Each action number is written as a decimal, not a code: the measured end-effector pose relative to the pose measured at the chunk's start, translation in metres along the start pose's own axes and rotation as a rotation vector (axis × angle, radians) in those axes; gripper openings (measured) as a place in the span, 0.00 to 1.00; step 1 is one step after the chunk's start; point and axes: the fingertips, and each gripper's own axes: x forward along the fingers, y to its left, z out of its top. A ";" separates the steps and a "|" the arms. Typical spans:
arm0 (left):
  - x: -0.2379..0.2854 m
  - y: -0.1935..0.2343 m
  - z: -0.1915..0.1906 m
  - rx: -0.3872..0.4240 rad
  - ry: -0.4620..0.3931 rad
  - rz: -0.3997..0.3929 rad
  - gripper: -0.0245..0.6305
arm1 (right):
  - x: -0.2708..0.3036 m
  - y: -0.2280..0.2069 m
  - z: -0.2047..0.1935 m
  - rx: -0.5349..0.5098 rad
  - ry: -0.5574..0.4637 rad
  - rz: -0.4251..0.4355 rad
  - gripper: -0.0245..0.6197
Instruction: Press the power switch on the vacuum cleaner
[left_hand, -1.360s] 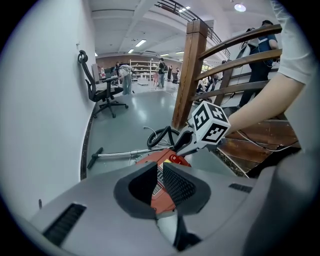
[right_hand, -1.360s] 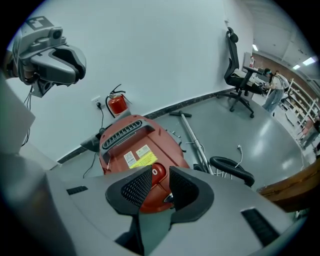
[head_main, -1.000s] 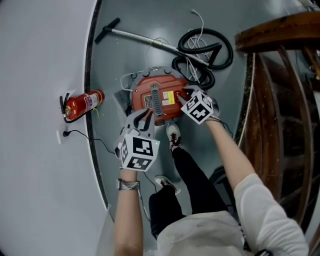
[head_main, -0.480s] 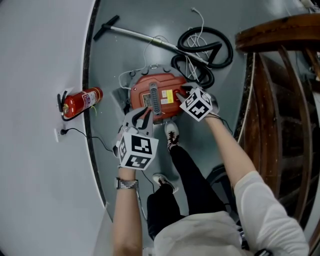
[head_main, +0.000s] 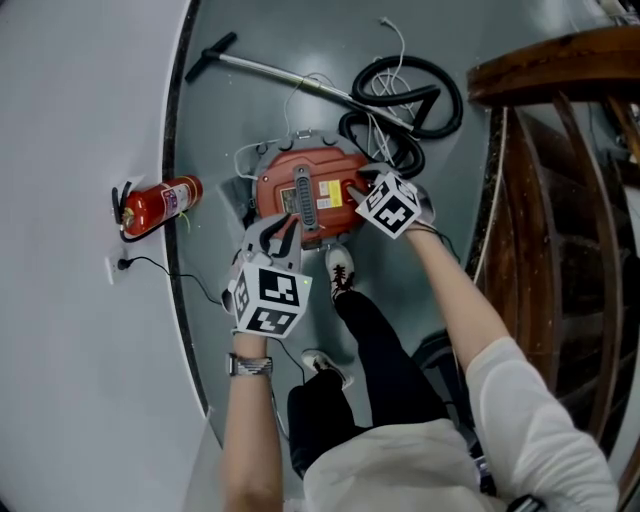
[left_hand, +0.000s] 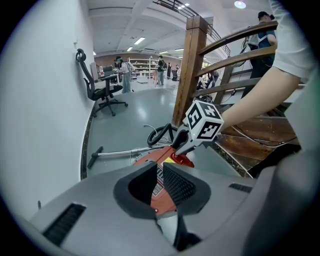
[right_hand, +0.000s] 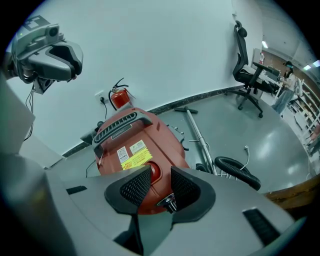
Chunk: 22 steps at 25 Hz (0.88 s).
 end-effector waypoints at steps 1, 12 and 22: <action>0.001 0.000 0.001 0.000 -0.001 0.000 0.09 | 0.000 0.000 0.000 0.002 -0.001 0.000 0.25; 0.006 0.004 -0.004 -0.015 0.004 0.004 0.09 | 0.008 -0.005 -0.001 0.032 0.019 0.009 0.24; 0.014 0.004 -0.004 -0.012 0.007 -0.017 0.09 | 0.008 -0.004 -0.001 0.041 0.015 0.013 0.25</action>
